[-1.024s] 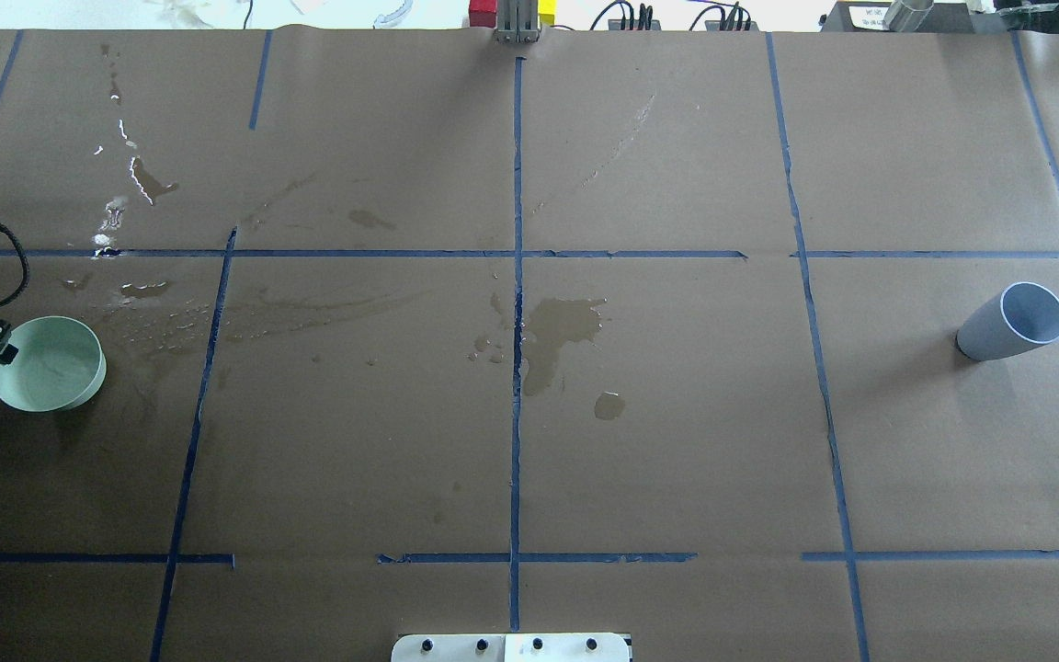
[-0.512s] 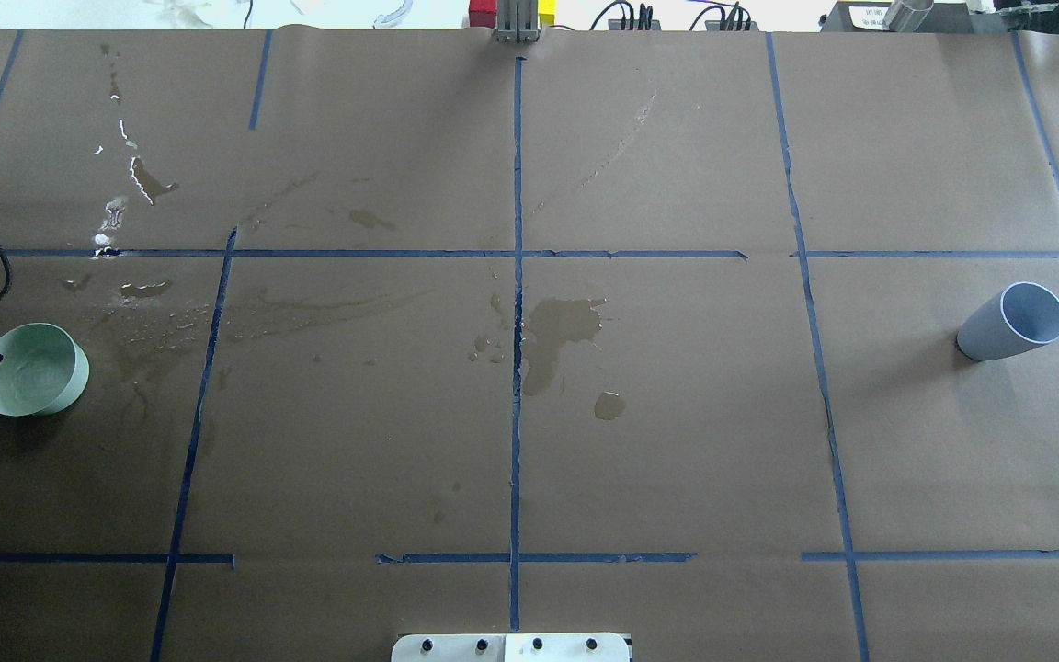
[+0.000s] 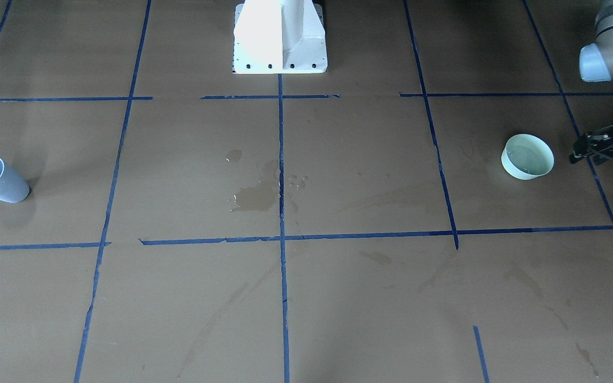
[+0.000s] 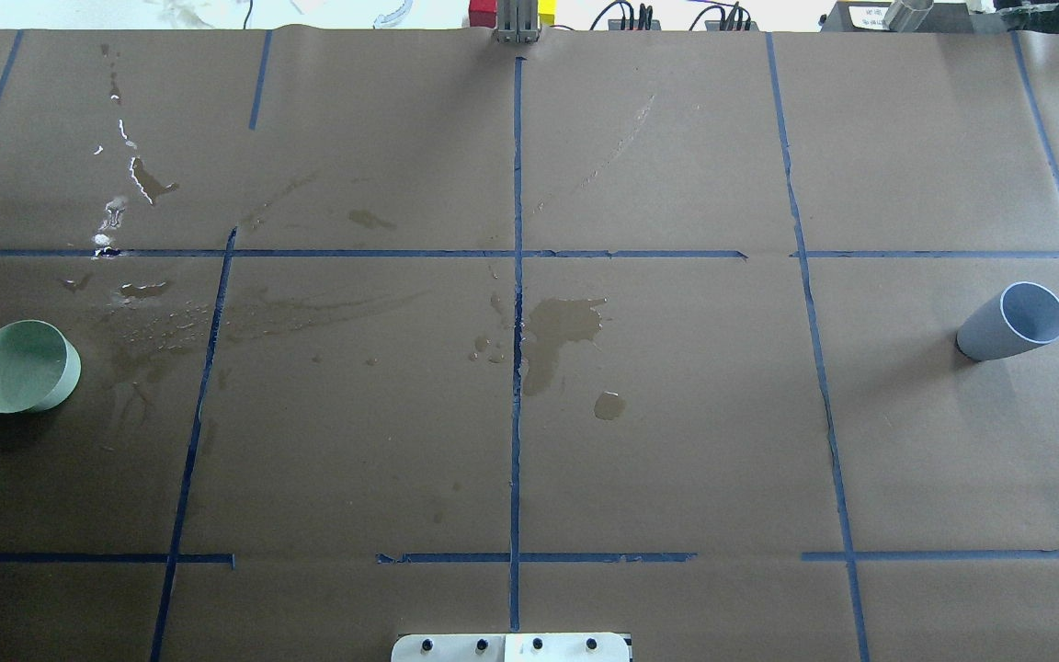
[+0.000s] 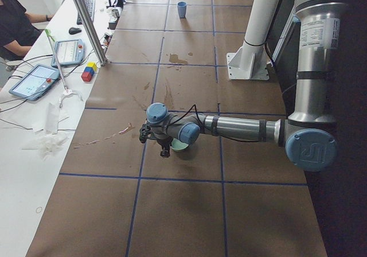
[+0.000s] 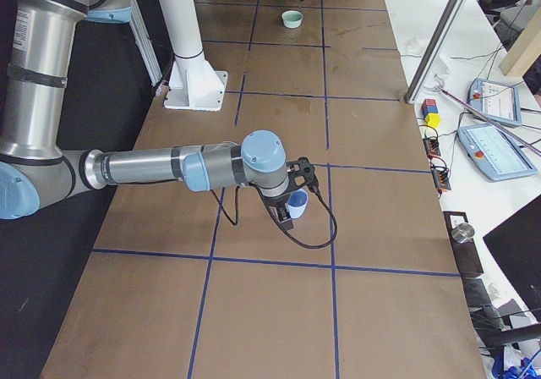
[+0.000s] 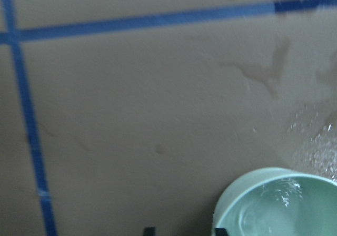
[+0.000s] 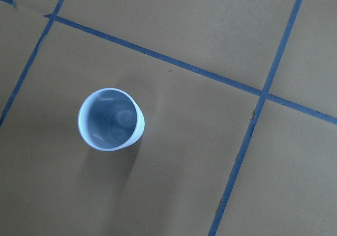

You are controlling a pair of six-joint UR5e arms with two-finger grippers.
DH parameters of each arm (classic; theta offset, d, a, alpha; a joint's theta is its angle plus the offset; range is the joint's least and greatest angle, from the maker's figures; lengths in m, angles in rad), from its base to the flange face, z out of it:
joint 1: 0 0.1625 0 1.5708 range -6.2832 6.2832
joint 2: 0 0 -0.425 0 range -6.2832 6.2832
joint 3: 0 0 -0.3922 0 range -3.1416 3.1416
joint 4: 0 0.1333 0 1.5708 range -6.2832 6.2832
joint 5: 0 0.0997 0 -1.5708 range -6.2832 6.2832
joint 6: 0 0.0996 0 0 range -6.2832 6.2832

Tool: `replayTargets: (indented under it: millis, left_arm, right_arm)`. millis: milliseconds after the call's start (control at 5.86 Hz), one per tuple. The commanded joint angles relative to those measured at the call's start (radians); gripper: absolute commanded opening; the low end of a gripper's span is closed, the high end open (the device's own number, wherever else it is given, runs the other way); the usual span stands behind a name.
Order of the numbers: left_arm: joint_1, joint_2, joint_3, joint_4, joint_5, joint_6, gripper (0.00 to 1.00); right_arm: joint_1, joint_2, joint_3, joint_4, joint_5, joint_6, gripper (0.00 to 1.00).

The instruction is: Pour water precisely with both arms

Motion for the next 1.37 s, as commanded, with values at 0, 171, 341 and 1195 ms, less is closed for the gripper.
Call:
replayTargets:
  millis: [0, 171, 341, 1195]
  left_arm:
    - [-0.140, 0.107, -0.135, 0.005, -0.068, 0.001, 1.00]
    - [-0.152, 0.168, -0.205, 0.005, -0.065, 0.012, 1.00]
    - [-0.181, 0.193, -0.205, 0.019, -0.059, 0.126, 1.00]
    - [-0.287, 0.219, -0.225, 0.295, -0.005, 0.339, 1.00]
  right_arm:
    - [0.015, 0.025, 0.003, -0.064, 0.000, 0.002, 1.00]
    - [0.009, 0.039, -0.011, -0.065, -0.007, 0.002, 1.00]
    - [0.009, 0.038, -0.017, -0.065, -0.011, 0.012, 1.00]
    - [0.009, 0.033, -0.018, -0.096, -0.063, 0.026, 1.00]
